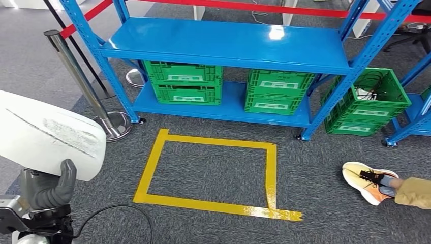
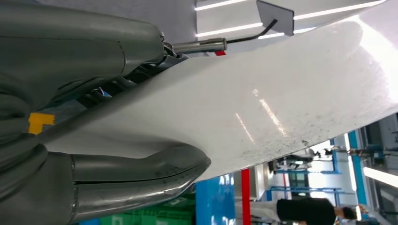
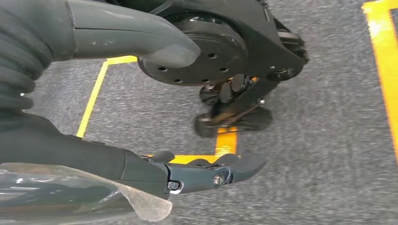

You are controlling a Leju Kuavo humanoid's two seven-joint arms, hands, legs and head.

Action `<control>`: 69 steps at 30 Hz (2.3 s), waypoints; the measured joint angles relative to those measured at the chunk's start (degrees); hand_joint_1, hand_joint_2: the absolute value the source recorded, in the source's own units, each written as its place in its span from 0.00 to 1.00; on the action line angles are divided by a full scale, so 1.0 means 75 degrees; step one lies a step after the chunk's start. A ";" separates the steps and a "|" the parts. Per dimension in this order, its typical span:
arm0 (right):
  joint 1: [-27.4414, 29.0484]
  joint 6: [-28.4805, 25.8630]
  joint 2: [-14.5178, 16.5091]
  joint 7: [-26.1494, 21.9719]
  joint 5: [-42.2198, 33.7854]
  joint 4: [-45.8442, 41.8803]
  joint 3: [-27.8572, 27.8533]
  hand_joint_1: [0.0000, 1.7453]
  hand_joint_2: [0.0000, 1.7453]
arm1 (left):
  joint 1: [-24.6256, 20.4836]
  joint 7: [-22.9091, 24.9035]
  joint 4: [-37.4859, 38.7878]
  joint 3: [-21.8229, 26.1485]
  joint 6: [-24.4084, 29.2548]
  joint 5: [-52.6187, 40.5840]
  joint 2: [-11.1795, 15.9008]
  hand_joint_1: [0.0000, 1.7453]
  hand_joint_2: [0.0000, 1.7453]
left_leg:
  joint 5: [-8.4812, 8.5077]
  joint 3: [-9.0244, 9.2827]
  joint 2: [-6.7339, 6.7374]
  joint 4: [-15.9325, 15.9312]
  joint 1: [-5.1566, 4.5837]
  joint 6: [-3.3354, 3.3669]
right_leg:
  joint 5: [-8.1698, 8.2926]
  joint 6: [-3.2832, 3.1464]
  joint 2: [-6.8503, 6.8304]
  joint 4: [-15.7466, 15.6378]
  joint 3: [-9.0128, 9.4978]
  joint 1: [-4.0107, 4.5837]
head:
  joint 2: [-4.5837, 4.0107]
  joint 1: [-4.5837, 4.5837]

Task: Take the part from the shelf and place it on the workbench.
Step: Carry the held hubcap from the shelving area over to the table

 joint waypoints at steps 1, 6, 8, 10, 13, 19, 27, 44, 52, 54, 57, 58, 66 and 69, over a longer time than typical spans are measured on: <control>0.0000 0.0009 0.0000 -0.0006 0.0010 -0.0001 0.0000 0.00 1.00 | 0.0001 -0.0006 0.0004 0.0000 -0.0003 0.0000 0.0000 1.00 1.00 | 0.0089 -0.0130 0.0005 0.0018 0.0007 -0.0018 | 0.0103 0.0024 -0.0001 0.0203 0.0057 -0.0014 | 0.0000 0.0000; -0.0030 0.0019 0.0000 -0.0017 0.0021 -0.0007 0.0003 0.00 1.00 | -0.0003 -0.0037 0.0008 0.0001 -0.0009 0.0001 -0.0010 1.00 1.00 | 0.0460 -0.0662 -0.0004 0.0241 0.0036 -0.0194 | 0.0658 0.0053 0.0024 -0.1909 0.1793 -0.0071 | 0.0000 0.0000; -0.0030 0.0022 -0.0001 -0.0022 0.0019 -0.0009 0.0005 0.00 1.00 | -0.0006 -0.0046 0.0007 0.0002 -0.0011 0.0001 -0.0012 1.00 1.00 | 0.0610 -0.0720 -0.0009 0.0278 0.0040 -0.0281 | 0.0494 -0.0052 0.0039 -0.2409 0.2048 -0.0038 | 0.0000 0.0005; -0.0025 0.0019 -0.0001 -0.0022 0.0021 -0.0011 -0.0001 0.00 1.00 | 0.0003 -0.0050 0.0009 0.0000 -0.0013 0.0001 -0.0012 1.00 1.00 | 0.0568 -0.0788 -0.0023 0.0328 0.0067 -0.0369 | 0.0605 -0.0198 0.0012 -0.2354 0.1864 -0.0041 | 0.0000 0.0006; -0.0019 0.0019 0.0000 -0.0022 0.0031 -0.0012 -0.0009 0.00 1.00 | 0.0019 -0.0046 0.0011 -0.0003 -0.0012 0.0000 -0.0019 1.00 1.00 | -0.0541 -0.0953 -0.0047 0.1187 0.0096 -0.0469 | 0.0877 -0.0357 -0.0058 -0.2318 0.1533 -0.0031 | 0.0000 -0.0039; -0.0013 0.0095 0.0000 -0.0062 0.0147 -0.0012 -0.0008 0.00 1.00 | 0.0022 -0.0035 0.0020 -0.0003 -0.0017 -0.0022 -0.0019 1.00 1.00 | -0.0496 -0.0148 0.0045 0.1855 0.0090 -0.0423 | 0.1321 -0.0383 -0.0331 -0.2022 0.0802 0.0060 | 0.0000 -0.0052; -0.0005 0.0157 0.0003 -0.0127 0.0206 -0.0013 0.0003 0.00 1.00 | 0.0034 -0.0048 0.0020 -0.0002 -0.0019 -0.0180 -0.0030 1.00 1.00 | -0.0503 0.0639 0.0087 -0.0029 -0.0019 -0.0051 | 0.1139 -0.0068 -0.0346 -0.1477 0.0337 0.0021 | 0.0000 -0.0034; 0.0097 0.0119 0.0002 -0.0141 0.0160 -0.0044 -0.0001 0.00 1.00 | 0.0113 -0.0131 0.0041 0.0000 0.0066 -0.0283 -0.0037 1.00 1.00 | -0.0732 -0.0776 -0.0295 0.1571 0.0015 -0.0457 | 0.0959 -0.0362 -0.0102 -0.2277 0.1409 -0.0048 | 0.0000 -0.0105; 0.0099 0.0080 0.0003 -0.0154 0.0144 -0.0047 0.0004 0.00 1.00 | 0.0116 -0.0205 0.0053 -0.0003 0.0169 -0.0323 -0.0045 1.00 1.00 | -0.0358 0.0125 0.0248 0.0636 0.0131 -0.0540 | 0.0966 -0.0252 -0.0761 -0.2182 0.1367 -0.0030 | 0.0000 -0.0111; 0.0085 0.0076 0.0003 -0.0181 0.0171 -0.0051 0.0009 0.00 1.00 | 0.0125 -0.0245 0.0055 -0.0002 0.0181 -0.0320 -0.0051 1.00 1.00 | -0.0329 0.0218 0.0386 0.0307 0.0069 -0.0418 | 0.0973 -0.0171 -0.0899 -0.2143 0.1349 0.0008 | 0.0000 -0.0109; -0.0010 0.0071 0.0001 -0.0309 0.0277 -0.0042 0.0015 0.00 1.00 | 0.0184 -0.0289 0.0052 0.0015 0.0266 -0.0324 -0.0055 1.00 1.00 | -0.0244 0.0102 0.0196 0.0259 0.0060 -0.0210 | 0.0891 -0.0046 -0.0863 -0.2060 0.1271 -0.0022 | 0.0000 -0.0101; -0.0055 0.0065 -0.0001 -0.0394 0.0324 -0.0018 0.0018 0.00 1.00 | 0.0188 -0.0311 0.0047 0.0026 0.0309 -0.0324 -0.0058 1.00 1.00 | -0.0209 0.0077 0.0132 0.0236 0.0067 -0.0146 | 0.0735 -0.0014 -0.0657 -0.1859 0.1167 -0.0042 | 0.0000 -0.0081; -0.0565 -0.0402 -0.0311 -0.1330 0.0581 0.1094 0.0156 0.00 1.00 | 0.0248 -0.0482 -0.0099 0.0269 0.0449 -0.0236 -0.0099 1.00 1.00 | -0.0045 -0.0061 -0.0569 0.0227 -0.0070 0.0005 | 0.0728 -0.0154 0.0150 -0.0942 0.0699 -0.0045 | 0.0000 -0.0037; -0.0615 -0.0420 -0.0341 -0.1350 0.0580 0.1184 0.0181 0.00 1.00 | 0.0248 -0.0484 -0.0126 0.0289 0.0449 -0.0232 -0.0099 1.00 1.00 | -0.0034 -0.0059 -0.0651 0.0230 -0.0078 -0.0006 | 0.1015 -0.0195 0.0270 -0.1512 0.0970 -0.0044 | 0.0000 -0.0036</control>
